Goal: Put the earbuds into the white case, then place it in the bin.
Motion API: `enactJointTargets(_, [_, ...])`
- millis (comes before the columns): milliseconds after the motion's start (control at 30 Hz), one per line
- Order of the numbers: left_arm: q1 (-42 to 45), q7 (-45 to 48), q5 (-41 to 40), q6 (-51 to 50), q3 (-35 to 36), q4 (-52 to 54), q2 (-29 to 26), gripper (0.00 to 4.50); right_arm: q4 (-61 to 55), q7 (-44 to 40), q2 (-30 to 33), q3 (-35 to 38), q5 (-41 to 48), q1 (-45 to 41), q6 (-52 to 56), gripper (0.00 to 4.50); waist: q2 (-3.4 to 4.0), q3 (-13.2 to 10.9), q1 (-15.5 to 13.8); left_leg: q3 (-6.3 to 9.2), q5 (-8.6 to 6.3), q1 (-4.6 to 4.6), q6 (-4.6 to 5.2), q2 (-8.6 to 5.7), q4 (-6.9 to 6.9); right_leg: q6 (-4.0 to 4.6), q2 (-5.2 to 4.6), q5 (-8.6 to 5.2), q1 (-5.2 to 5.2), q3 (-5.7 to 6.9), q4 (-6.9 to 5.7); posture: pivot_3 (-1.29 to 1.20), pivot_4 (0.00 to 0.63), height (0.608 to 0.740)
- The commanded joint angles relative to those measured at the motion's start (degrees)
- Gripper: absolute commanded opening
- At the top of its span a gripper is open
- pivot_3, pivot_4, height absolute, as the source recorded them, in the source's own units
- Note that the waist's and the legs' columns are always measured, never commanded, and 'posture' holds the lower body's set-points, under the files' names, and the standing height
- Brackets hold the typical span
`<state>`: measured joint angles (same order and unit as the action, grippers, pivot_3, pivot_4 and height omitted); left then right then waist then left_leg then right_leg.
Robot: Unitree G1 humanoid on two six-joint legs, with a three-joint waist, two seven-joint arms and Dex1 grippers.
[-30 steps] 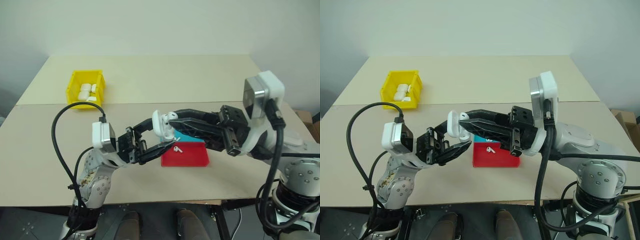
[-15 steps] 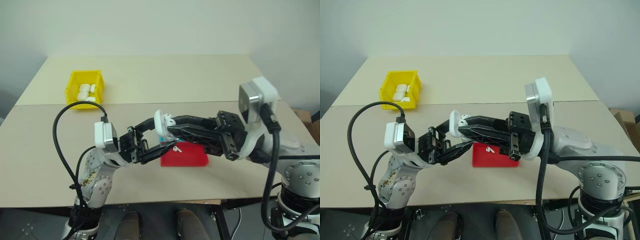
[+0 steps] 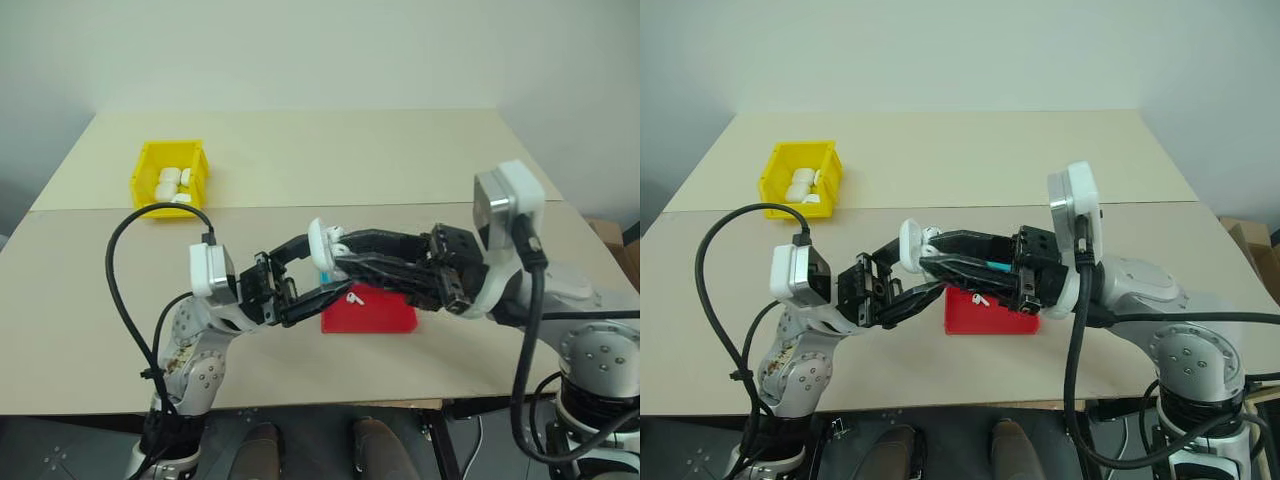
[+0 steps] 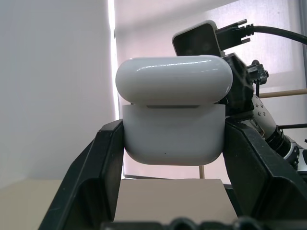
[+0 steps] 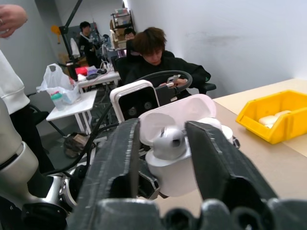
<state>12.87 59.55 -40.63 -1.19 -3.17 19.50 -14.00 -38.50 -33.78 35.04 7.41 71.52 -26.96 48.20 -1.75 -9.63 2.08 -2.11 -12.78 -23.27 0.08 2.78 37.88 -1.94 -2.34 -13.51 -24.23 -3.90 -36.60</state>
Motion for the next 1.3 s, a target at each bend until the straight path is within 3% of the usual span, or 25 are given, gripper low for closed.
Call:
enactJointTargets(33, [0.46, 0.72, -0.05, 1.84, 0.18, 0.58, 0.53, 2.76, -0.69, -0.96, 1.51, 0.92, -1.07, 0.32, -1.84, 2.09, 0.0, 0.0, 0.01, 0.0, 0.0, 0.0, 0.0, 0.0, 0.0, 0.0, 0.0, 0.0, 0.0, 0.0, 0.0, 0.0, 0.15, 0.74])
enactJointTargets(333, [4.28, 0.42, 6.69, 4.14, -0.95, -6.3, 0.25, 2.76, 3.13, -8.76, 10.13, 4.93, -4.36, -3.28, -3.65, 2.09, -0.01, -0.01, -0.28, -0.01, 0.0, 0.01, 0.0, -0.03, 0.0, -0.02, -0.01, 0.01, 0.03, 0.0, 0.06, 0.0, 0.15, 0.74])
enactJointTargets(433, [6.49, 0.18, 12.63, 8.73, -2.87, -11.53, 1.19, 2.76, 5.1, -12.22, 12.98, 2.29, -6.74, -9.27, -3.13, 1.51, 0.0, 0.0, -0.21, -0.03, 0.0, 0.02, 0.0, -0.03, 0.0, -0.02, 0.0, 0.02, 0.0, -0.02, 0.07, 0.0, 0.15, 0.74])
enactJointTargets(567, [9.0, -0.15, 17.59, 14.43, -4.64, -17.22, 3.01, 2.76, 6.93, -13.21, 13.86, -4.84, -12.77, -18.1, -1.57, 0.06, -0.02, 0.0, -0.2, -0.01, 0.0, -0.03, 0.0, -0.02, 0.0, 0.09, 0.0, 0.09, -0.03, 0.01, 0.09, 0.0, 0.15, 0.74])
enactJointTargets(767, [11.19, -2.37, 20.53, 17.38, -6.23, -19.55, 5.46, 2.76, 6.69, -15.38, 14.81, -14.75, -25.63, -25.5, -2.5, 0.02, 0.0, 0.0, -0.79, -0.01, -0.02, -0.31, 0.02, -0.01, -0.02, 0.23, -0.03, 0.33, -0.13, 0.03, 0.42, 0.0, 0.15, 0.74])
enactJointTargets(1000, [11.08, -4.37, 21.66, 17.84, -6.54, -18.92, 5.65, 2.76, 6.01, -20.68, 16.81, -24.06, -40.79, -25.87, -7.88, 0.02, 0.0, 0.0, -1.41, -0.02, -0.08, -0.49, 0.14, -0.04, -0.01, 0.19, -0.12, 0.35, -0.2, 0.07, 0.55, 0.0, 0.15, 0.74])
enactJointTargets(1300, [8.95, -2.23, 16.45, 17.15, -5.1, -15.78, 4.42, 2.76, 7.13, -23.77, 18.65, -19.69, -44.39, -22.29, -10.54, 0.02, 0.0, 0.0, -1.36, -0.01, -0.08, -0.45, 0.14, -0.04, 0.0, 0.21, -0.12, 0.36, -0.21, 0.09, 0.48, 0.0, 0.15, 0.74])
